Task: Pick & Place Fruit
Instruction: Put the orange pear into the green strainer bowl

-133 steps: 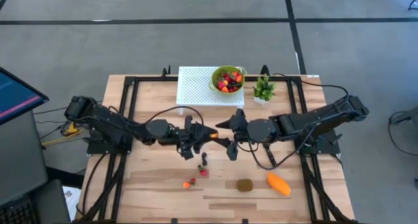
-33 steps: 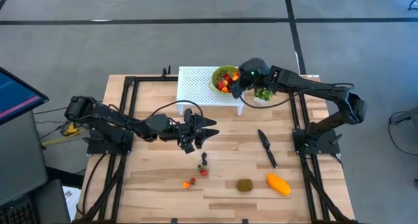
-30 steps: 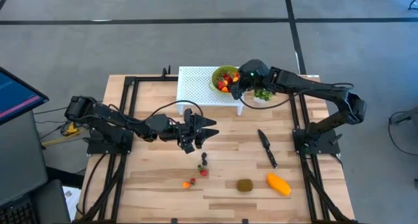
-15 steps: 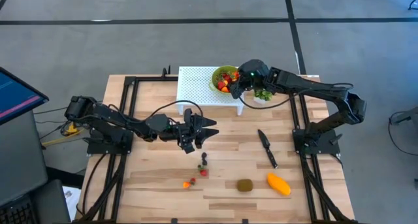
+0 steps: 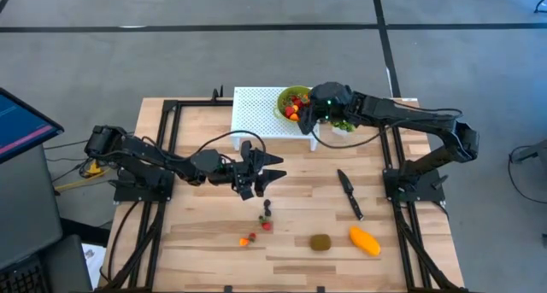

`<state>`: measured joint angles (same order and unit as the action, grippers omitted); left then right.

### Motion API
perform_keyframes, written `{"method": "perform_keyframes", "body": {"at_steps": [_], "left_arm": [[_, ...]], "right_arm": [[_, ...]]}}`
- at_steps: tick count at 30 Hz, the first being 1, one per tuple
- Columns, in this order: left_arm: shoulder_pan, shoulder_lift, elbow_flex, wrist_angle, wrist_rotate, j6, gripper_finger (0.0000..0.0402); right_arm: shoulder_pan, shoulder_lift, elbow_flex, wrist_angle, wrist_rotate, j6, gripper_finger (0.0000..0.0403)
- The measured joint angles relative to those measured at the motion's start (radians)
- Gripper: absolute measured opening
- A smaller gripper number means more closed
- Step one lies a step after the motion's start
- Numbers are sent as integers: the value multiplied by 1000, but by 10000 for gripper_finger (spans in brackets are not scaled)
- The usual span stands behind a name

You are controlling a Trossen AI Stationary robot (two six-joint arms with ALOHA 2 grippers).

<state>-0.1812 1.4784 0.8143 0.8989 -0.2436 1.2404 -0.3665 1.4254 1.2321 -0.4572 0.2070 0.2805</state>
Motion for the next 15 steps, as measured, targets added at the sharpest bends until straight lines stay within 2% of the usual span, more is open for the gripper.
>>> {"method": "perform_keyframes", "body": {"at_steps": [6,10,15], "left_arm": [[-31,0,0,0,1,-30,237],[-57,0,0,0,-6,-195,237],[-117,0,0,-1,-150,-392,237]], "right_arm": [[124,-1,25,1,1,1,190],[227,-1,25,-14,2,8,167],[365,-1,25,-73,48,74,136]]}}
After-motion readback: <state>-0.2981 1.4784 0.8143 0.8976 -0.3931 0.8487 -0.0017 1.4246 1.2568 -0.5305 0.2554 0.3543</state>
